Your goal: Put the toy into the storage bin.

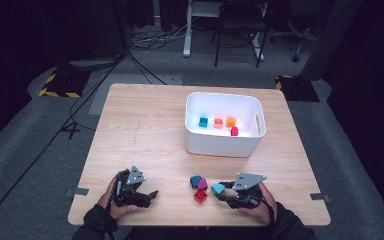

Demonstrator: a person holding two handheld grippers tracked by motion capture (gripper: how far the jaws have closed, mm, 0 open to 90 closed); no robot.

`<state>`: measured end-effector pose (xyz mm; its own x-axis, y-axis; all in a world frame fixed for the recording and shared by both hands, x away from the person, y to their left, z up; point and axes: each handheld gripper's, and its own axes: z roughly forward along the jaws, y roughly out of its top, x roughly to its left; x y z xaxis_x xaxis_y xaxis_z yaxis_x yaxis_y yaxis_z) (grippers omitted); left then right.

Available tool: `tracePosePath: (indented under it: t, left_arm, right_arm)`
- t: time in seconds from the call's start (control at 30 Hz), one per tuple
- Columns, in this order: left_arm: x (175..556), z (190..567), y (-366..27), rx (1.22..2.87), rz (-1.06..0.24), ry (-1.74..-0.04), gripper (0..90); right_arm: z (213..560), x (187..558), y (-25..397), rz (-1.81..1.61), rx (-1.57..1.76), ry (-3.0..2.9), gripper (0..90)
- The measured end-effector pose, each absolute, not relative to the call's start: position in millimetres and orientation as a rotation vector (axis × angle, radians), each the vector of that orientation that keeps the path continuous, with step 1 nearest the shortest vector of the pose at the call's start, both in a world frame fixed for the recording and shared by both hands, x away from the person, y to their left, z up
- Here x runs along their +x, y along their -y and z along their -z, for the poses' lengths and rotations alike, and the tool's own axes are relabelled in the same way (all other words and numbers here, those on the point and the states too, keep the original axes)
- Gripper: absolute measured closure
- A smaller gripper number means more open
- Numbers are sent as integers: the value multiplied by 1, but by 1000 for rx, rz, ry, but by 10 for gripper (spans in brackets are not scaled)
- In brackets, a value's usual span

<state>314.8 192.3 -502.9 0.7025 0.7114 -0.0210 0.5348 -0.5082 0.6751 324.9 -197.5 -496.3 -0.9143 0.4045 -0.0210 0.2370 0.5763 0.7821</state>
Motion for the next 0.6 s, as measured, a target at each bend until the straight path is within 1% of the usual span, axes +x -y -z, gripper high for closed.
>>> tracePosePath:
  t: [0.6]
  left_arm:
    - [315, 503, -192, 2237, -340, -946, 118]
  right_arm:
    - [470, 336, 231, -1296, 622, -2458, 561]
